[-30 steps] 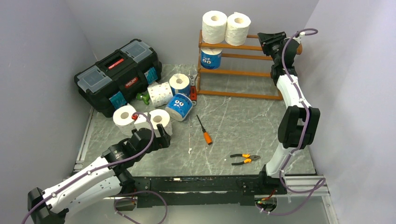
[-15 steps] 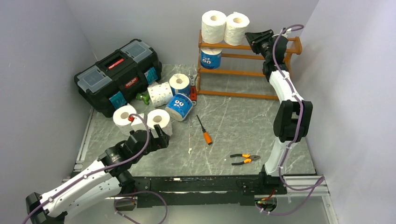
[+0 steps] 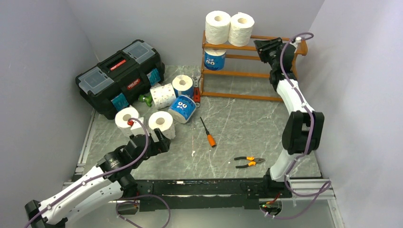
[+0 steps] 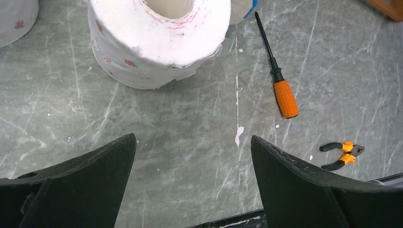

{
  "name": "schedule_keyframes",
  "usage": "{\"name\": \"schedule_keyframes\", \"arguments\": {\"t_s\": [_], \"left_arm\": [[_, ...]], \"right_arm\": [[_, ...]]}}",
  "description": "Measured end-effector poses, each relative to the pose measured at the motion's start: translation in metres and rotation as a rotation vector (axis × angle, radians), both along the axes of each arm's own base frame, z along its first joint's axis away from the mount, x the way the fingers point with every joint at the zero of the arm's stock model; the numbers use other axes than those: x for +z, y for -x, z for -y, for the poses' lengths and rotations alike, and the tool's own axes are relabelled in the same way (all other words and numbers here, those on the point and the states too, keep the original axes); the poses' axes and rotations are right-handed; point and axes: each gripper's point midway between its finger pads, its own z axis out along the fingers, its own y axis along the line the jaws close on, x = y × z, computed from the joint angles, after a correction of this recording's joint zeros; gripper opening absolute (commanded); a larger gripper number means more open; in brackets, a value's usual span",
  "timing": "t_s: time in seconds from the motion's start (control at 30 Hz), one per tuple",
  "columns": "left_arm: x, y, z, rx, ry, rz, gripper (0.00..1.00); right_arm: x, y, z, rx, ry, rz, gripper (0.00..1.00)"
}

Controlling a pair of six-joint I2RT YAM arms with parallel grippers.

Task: Place and organize the paper towels onto the shelf
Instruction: Place the paper towel on the shelf, then pick up the paper towel from the center of the board.

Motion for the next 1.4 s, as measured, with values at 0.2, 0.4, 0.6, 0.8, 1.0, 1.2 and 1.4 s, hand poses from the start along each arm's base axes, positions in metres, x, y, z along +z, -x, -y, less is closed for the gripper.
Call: {"name": "schedule_keyframes", "arguments": {"t_s": [0.2, 0.4, 0.6, 0.8, 1.0, 1.2, 1.4], "left_arm": [[0.012, 0.0, -0.011, 0.036, -0.003, 0.03, 0.99], [0.029, -0.004, -0.034, 0.164, -0.031, 0.03, 1.0], [0.042, -0.008, -0.042, 0.214, -0.057, 0.04, 0.99], [0.052, -0.022, -0.038, 0.232, -0.1, 0.014, 0.99], [0.042, -0.052, -0.046, 0.309, -0.097, -0.103, 0.99], [0.032, -0.057, -0.035, 0.274, -0.026, -0.152, 0.99], [0.014, -0.056, -0.033, 0.253, -0.033, -0.199, 0.99]], "right_arm": [[0.036, 0.066, 0.019, -0.109, 0.013, 0.05, 0.7], [0.069, 0.15, 0.012, -0.155, 0.075, 0.161, 0.85], [0.027, 0.208, -0.042, -0.036, 0.18, 0.12, 0.87], [-0.07, 0.234, -0.09, 0.138, 0.292, -0.059, 0.85], [-0.134, 0.266, -0.124, 0.275, 0.423, -0.17, 0.85], [-0.176, 0.283, -0.117, 0.285, 0.468, -0.241, 0.84], [-0.24, 0.313, -0.108, 0.32, 0.46, -0.34, 0.82]]}}
